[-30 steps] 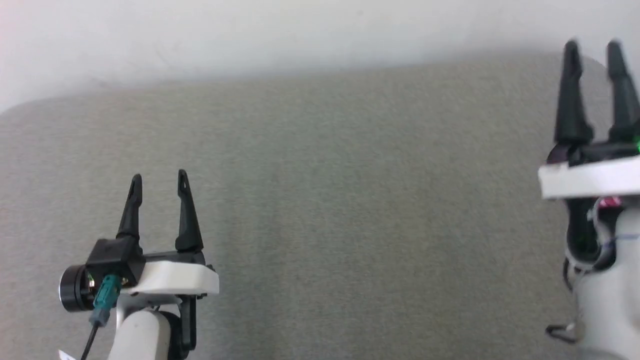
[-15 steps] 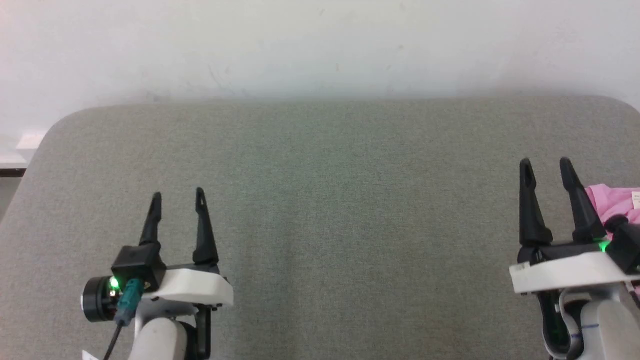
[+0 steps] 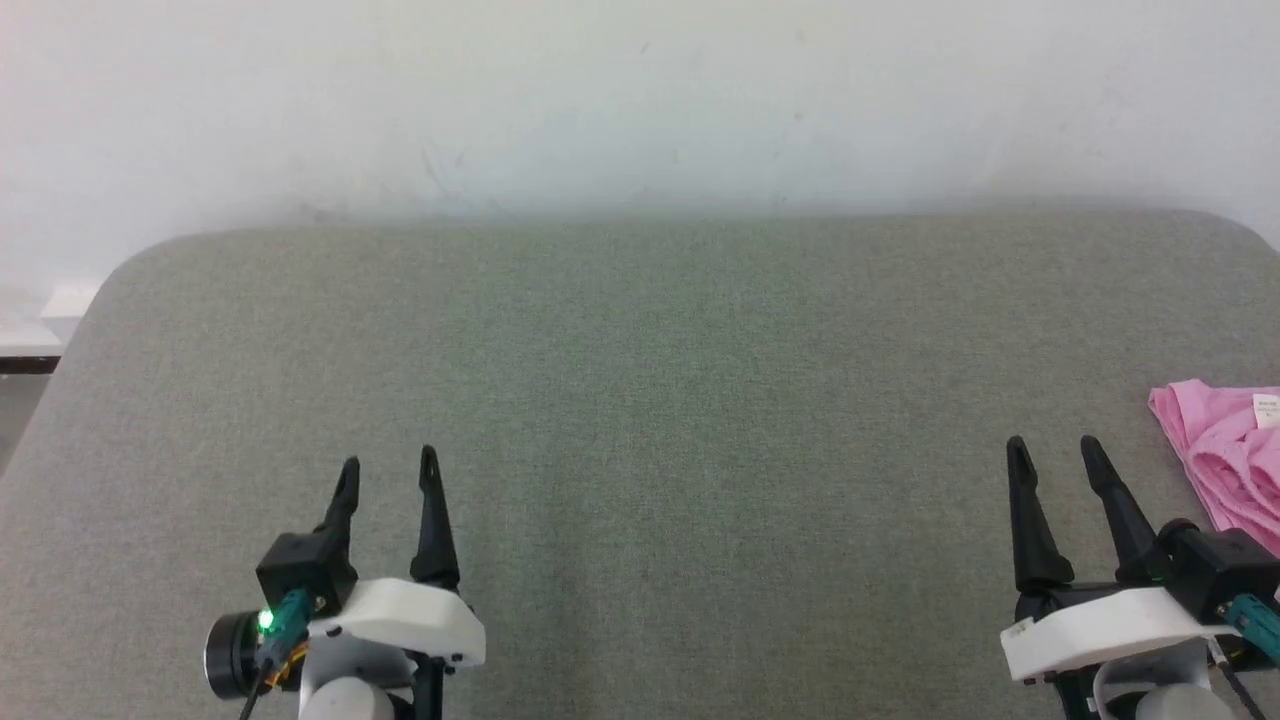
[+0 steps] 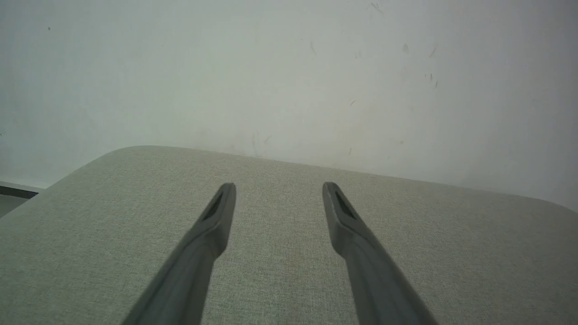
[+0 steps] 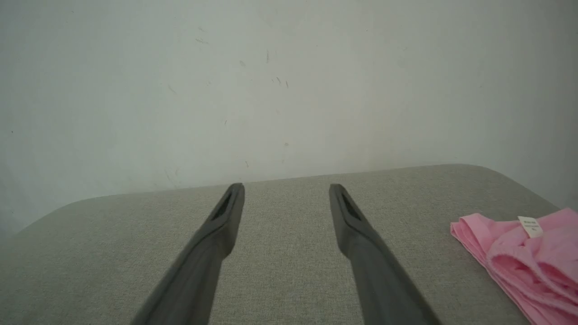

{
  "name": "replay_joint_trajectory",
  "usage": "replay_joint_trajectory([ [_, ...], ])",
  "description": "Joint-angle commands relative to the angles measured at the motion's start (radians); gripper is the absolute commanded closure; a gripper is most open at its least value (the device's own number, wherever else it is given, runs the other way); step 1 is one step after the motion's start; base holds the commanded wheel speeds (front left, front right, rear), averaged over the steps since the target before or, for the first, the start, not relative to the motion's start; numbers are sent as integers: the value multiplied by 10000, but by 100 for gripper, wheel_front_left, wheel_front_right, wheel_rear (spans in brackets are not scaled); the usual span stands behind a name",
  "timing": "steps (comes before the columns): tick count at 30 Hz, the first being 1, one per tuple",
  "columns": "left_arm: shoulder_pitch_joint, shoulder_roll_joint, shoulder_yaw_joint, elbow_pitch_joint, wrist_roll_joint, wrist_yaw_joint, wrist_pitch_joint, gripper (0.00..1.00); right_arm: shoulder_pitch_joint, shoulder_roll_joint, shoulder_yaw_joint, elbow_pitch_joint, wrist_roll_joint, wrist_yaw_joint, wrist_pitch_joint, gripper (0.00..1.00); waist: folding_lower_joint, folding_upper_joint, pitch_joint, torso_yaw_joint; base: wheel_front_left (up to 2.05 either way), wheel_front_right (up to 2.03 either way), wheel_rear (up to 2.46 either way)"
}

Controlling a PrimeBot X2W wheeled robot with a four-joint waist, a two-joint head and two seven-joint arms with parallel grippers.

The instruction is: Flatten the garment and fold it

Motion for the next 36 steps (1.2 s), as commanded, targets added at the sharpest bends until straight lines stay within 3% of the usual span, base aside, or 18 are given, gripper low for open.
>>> replay_joint_trajectory([
  [1,163,-38,-14,157,-100,-89,-17,0,109,29,15,63,-14,-9,27,0,0,0,-43,2,0,0,0],
  [18,110,-111,-40,219,-36,-68,-55,0,99,29,-12,343,198,-9,20,0,0,0,-35,28,0,0,0],
  [19,108,-86,-59,241,-61,-71,-9,100,58,0,-15,318,165,0,0,100,0,0,-34,28,0,0,0],
  [36,190,-113,47,6,185,-214,241,100,61,-4,40,142,-52,-1,234,100,1,0,-13,24,0,0,0],
])
